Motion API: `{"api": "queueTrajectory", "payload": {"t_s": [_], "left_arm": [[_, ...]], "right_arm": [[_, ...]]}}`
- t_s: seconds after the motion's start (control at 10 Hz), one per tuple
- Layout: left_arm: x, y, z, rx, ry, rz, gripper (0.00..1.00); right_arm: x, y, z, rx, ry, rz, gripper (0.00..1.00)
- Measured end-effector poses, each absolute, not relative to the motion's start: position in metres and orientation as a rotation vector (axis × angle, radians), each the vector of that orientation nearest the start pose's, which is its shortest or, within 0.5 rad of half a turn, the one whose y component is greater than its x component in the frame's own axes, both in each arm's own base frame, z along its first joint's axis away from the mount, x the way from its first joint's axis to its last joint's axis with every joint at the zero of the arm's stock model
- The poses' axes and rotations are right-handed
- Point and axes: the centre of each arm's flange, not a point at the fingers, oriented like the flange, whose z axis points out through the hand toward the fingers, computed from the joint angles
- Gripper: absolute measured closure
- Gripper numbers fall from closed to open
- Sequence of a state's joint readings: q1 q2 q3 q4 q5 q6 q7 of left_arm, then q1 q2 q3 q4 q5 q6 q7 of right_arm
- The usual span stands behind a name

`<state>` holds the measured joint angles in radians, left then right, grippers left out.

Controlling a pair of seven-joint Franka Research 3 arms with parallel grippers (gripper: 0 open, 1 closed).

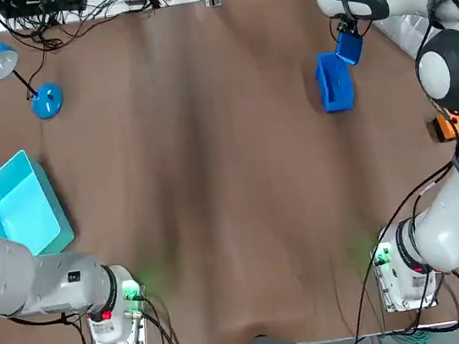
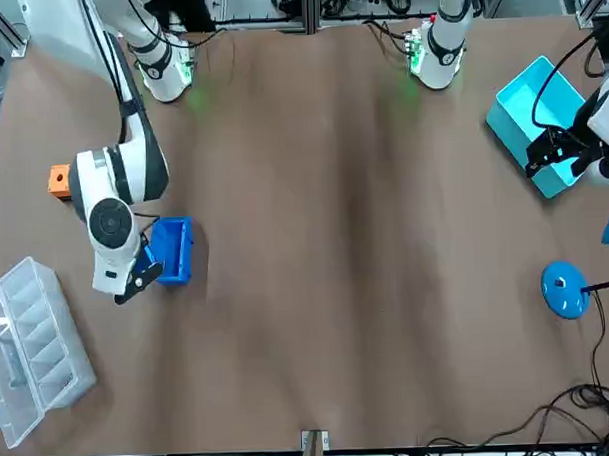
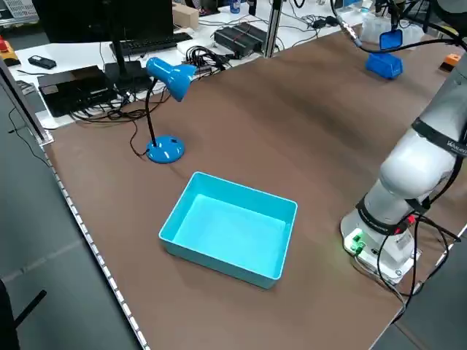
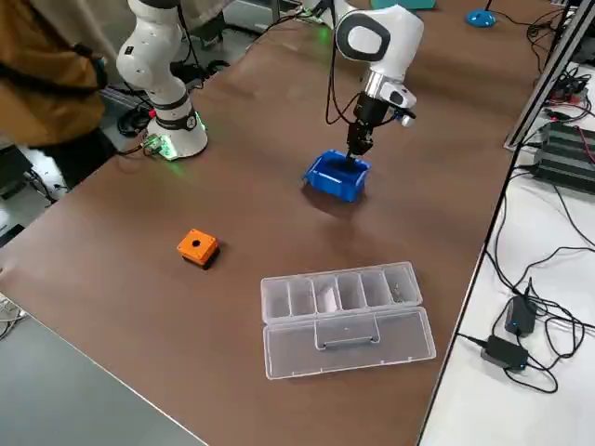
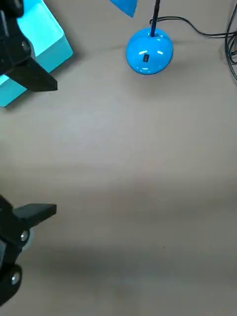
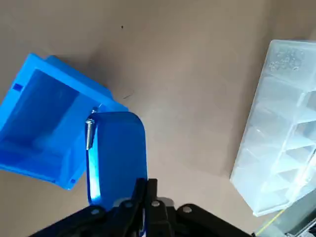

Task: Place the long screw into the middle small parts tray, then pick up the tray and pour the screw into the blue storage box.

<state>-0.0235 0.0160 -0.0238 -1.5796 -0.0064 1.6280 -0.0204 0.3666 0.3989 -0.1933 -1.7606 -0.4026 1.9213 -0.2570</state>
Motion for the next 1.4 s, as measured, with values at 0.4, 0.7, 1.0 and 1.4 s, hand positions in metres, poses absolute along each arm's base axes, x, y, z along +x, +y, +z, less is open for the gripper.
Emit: {"api": "queueTrajectory", "payload": {"t_s": [0.4,0.7,1.0,1.4], "left_arm": [[0.564,-0.027,0.616,-3.149,0.041,-0.050,0.00],[0.565,-0.027,0.616,-3.149,0.041,-0.048,0.00],[0.566,-0.027,0.612,-3.149,0.041,-0.039,0.00],[0.566,-0.027,0.612,-3.149,0.040,-0.038,0.00]], "right_arm": [[0.616,0.108,0.329,-3.426,-1.146,0.461,0.96],[0.614,0.107,0.325,-3.427,-1.141,0.483,0.96],[0.605,0.118,0.316,-3.482,-1.027,0.474,0.96],[0.592,0.147,0.317,-3.651,-0.972,0.483,0.96]]}}
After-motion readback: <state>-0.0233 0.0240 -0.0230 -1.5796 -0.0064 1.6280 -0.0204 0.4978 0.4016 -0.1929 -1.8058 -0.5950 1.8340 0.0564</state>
